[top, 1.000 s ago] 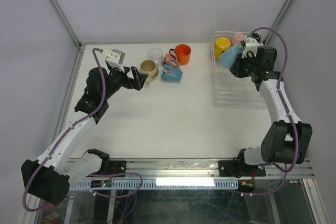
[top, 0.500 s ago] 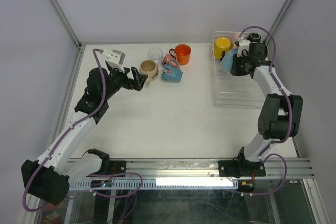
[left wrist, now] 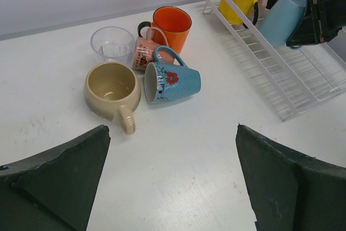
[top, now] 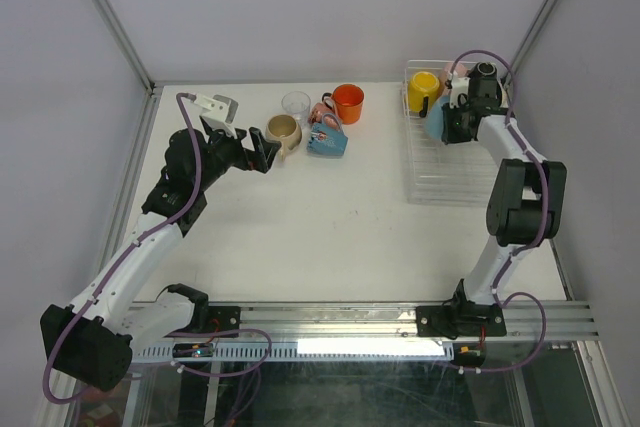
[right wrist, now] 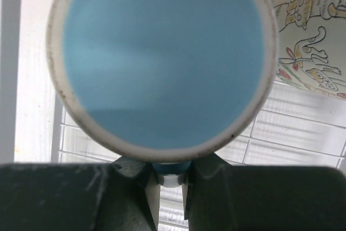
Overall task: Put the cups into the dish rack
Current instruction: Turn the cup upside down in the dish rack.
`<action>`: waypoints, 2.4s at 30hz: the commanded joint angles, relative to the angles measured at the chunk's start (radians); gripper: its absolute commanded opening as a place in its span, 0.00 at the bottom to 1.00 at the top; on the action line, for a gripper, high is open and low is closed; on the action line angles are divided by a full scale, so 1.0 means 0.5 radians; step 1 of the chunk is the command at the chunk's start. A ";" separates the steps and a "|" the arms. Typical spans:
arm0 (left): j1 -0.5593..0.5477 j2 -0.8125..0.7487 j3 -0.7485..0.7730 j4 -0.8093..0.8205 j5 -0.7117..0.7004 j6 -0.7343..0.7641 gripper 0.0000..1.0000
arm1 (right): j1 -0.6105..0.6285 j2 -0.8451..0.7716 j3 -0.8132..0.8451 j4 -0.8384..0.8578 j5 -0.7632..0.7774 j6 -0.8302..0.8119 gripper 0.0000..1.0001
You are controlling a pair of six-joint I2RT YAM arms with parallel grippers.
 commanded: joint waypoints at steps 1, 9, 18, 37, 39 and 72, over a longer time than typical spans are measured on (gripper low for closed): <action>0.002 -0.044 -0.003 0.057 -0.017 0.047 0.99 | 0.002 -0.017 0.174 0.128 0.070 -0.044 0.00; 0.002 -0.040 -0.001 0.058 -0.014 0.046 0.99 | -0.003 0.069 0.256 0.089 0.136 -0.038 0.00; 0.000 -0.036 -0.003 0.057 -0.020 0.050 0.99 | -0.027 0.137 0.323 0.079 0.178 -0.032 0.00; -0.001 -0.030 -0.008 0.067 -0.014 0.055 0.99 | -0.092 0.247 0.396 0.054 0.158 -0.048 0.30; 0.002 -0.030 -0.009 0.069 -0.013 0.054 0.99 | -0.095 0.244 0.396 0.055 0.160 -0.052 0.33; -0.002 -0.055 -0.014 0.075 -0.003 0.050 0.99 | -0.171 -0.110 0.221 0.081 0.130 -0.094 0.34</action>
